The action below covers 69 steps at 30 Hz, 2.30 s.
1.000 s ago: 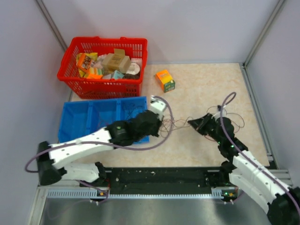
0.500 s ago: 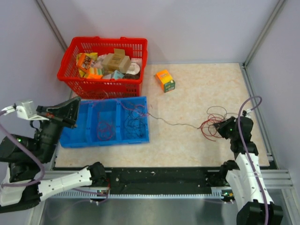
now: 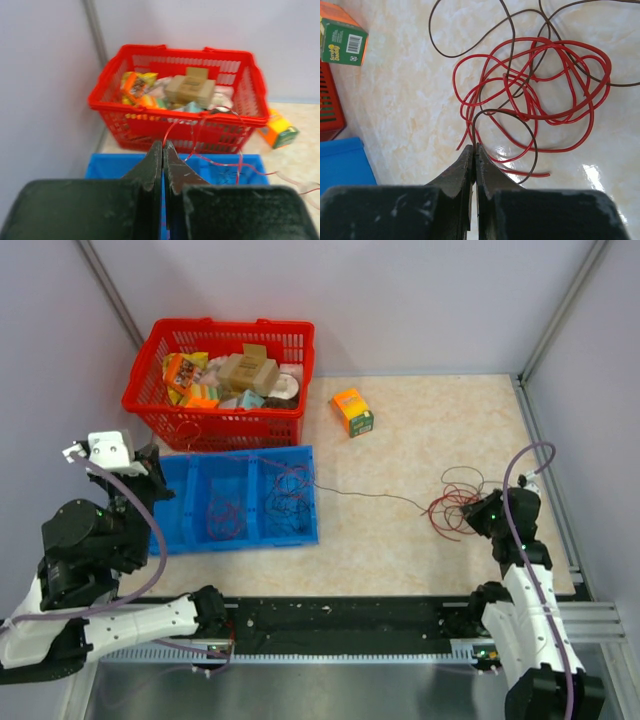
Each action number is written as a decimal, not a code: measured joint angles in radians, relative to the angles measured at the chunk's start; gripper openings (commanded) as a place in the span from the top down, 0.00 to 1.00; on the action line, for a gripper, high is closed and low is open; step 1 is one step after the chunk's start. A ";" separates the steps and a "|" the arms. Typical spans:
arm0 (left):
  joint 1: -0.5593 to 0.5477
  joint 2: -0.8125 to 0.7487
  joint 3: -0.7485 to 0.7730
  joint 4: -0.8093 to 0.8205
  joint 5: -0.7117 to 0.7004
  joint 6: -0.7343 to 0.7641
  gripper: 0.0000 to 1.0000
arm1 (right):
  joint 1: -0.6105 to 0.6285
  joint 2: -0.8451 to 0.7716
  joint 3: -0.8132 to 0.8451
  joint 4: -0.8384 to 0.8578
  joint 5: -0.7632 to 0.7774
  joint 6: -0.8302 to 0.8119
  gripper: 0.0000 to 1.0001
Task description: Untangle the cables
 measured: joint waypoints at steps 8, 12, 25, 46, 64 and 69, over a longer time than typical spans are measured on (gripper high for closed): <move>-0.001 -0.067 0.088 0.361 -0.145 0.433 1.00 | -0.056 0.056 -0.034 0.021 -0.003 0.010 1.00; -0.001 -0.093 0.225 0.446 -0.165 0.496 1.00 | -0.078 0.093 -0.057 0.054 -0.056 0.013 1.00; 0.011 0.148 -0.055 0.218 -0.105 0.327 1.00 | -0.079 0.080 -0.066 0.086 -0.168 -0.010 1.00; 0.708 0.018 -0.033 -0.082 0.311 -0.276 1.00 | -0.079 0.013 0.369 -0.078 -0.202 0.002 1.00; 0.651 -0.204 -0.079 0.249 0.064 0.055 1.00 | -0.479 0.257 0.844 -0.219 -0.324 0.030 1.00; 0.634 -0.206 -0.082 0.306 0.038 0.134 1.00 | -0.582 0.321 0.914 -0.218 -0.401 0.063 1.00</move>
